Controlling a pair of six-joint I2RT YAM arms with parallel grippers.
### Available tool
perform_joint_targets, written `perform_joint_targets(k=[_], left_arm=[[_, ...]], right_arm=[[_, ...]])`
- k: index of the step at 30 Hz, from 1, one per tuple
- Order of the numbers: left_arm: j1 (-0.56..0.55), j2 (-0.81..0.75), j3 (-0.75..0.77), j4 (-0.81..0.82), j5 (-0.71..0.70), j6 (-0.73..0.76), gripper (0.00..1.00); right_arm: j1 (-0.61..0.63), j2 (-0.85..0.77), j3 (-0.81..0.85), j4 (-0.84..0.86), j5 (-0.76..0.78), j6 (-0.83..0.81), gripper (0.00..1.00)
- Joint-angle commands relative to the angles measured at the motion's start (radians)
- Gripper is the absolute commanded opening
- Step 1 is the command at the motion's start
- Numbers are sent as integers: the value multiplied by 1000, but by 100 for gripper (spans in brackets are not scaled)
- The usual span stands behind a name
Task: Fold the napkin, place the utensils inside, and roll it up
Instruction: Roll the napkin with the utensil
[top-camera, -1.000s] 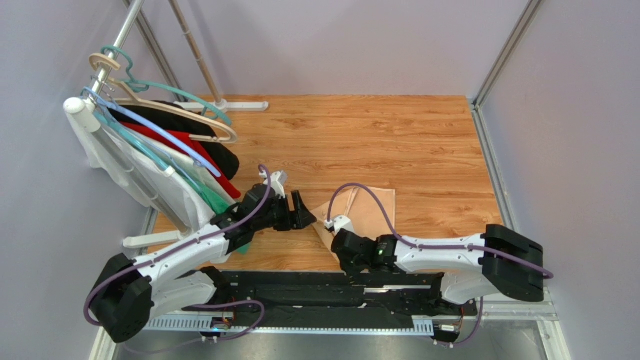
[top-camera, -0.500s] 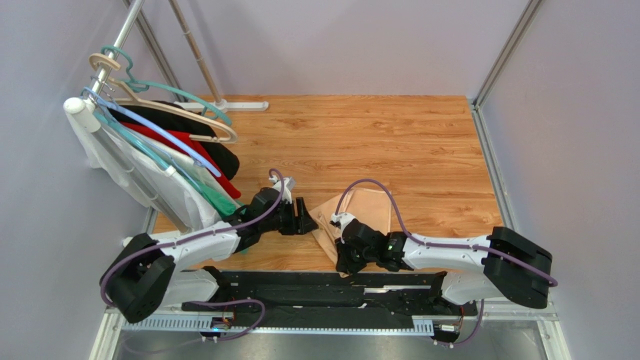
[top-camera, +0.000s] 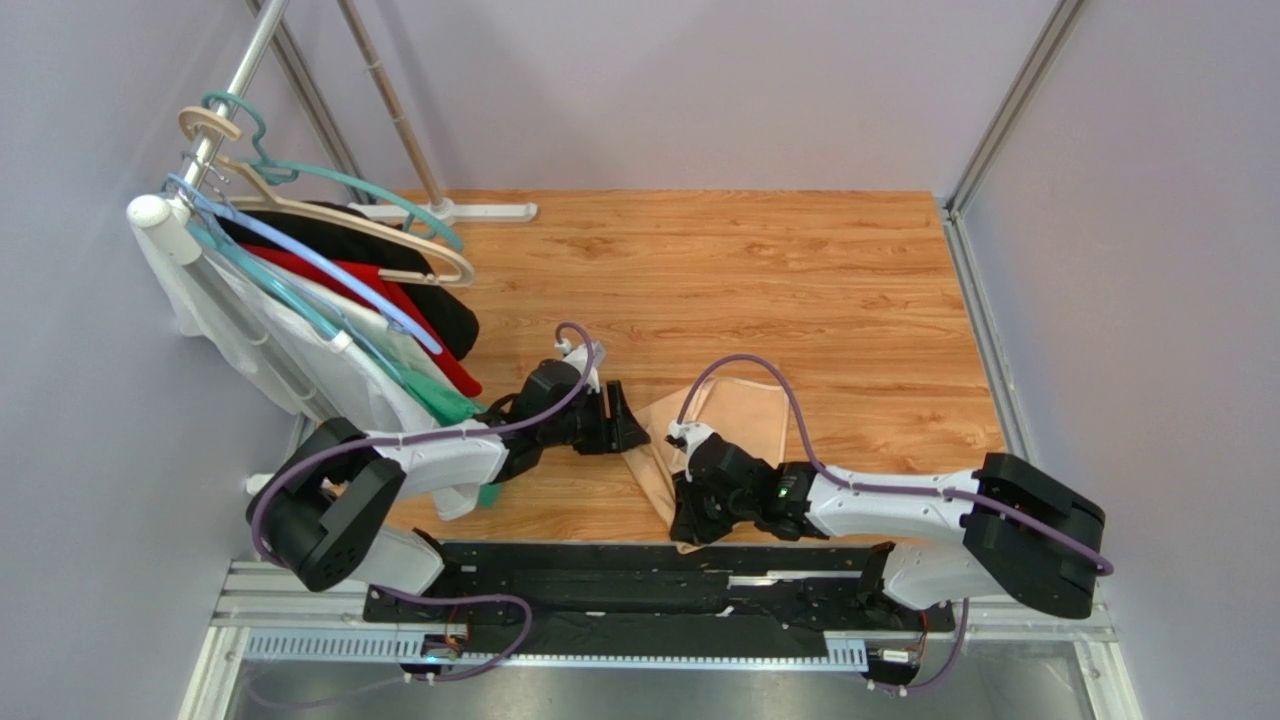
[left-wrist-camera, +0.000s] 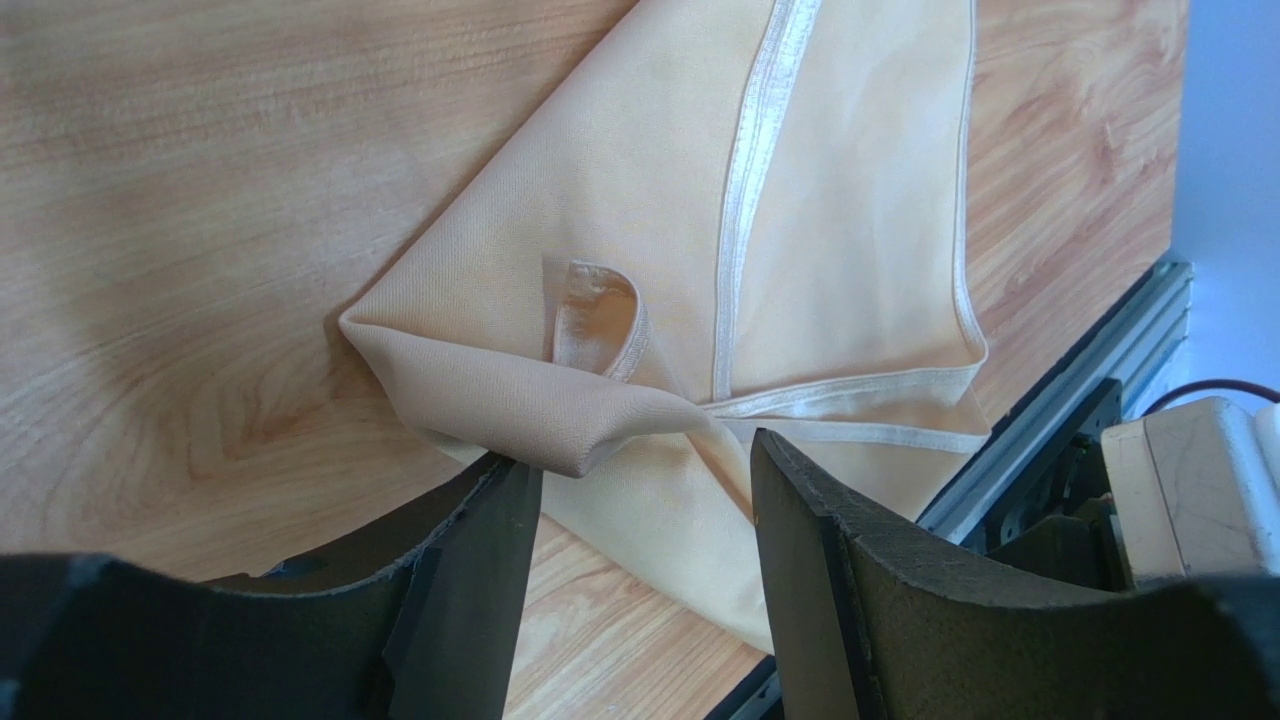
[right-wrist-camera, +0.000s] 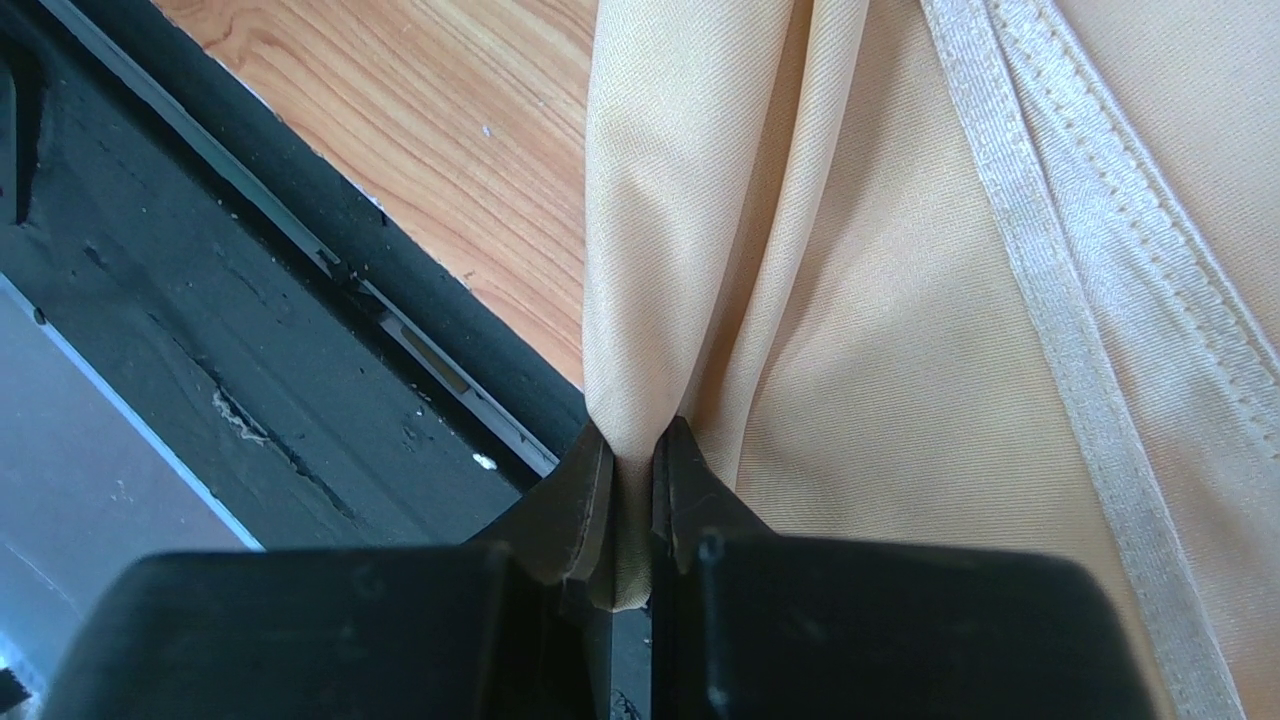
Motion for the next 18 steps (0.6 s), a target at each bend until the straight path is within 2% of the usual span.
perform_joint_targets(k=[1, 5, 11, 15, 18], left_arm=[[18, 28, 55, 111, 43, -10, 62], [21, 39, 73, 131, 111, -41, 62], [19, -1, 85, 116, 110, -53, 62], [19, 58, 122, 51, 91, -14, 62], [19, 112, 115, 71, 108, -24, 62]], right_arm=[[-6, 16, -34, 2, -15, -31, 0], [-6, 18, -36, 0, -16, -28, 0], [-9, 18, -39, -1, -16, -22, 0], [-9, 19, -37, -1, -16, -19, 0], [-9, 21, -37, -1, -15, -16, 0]])
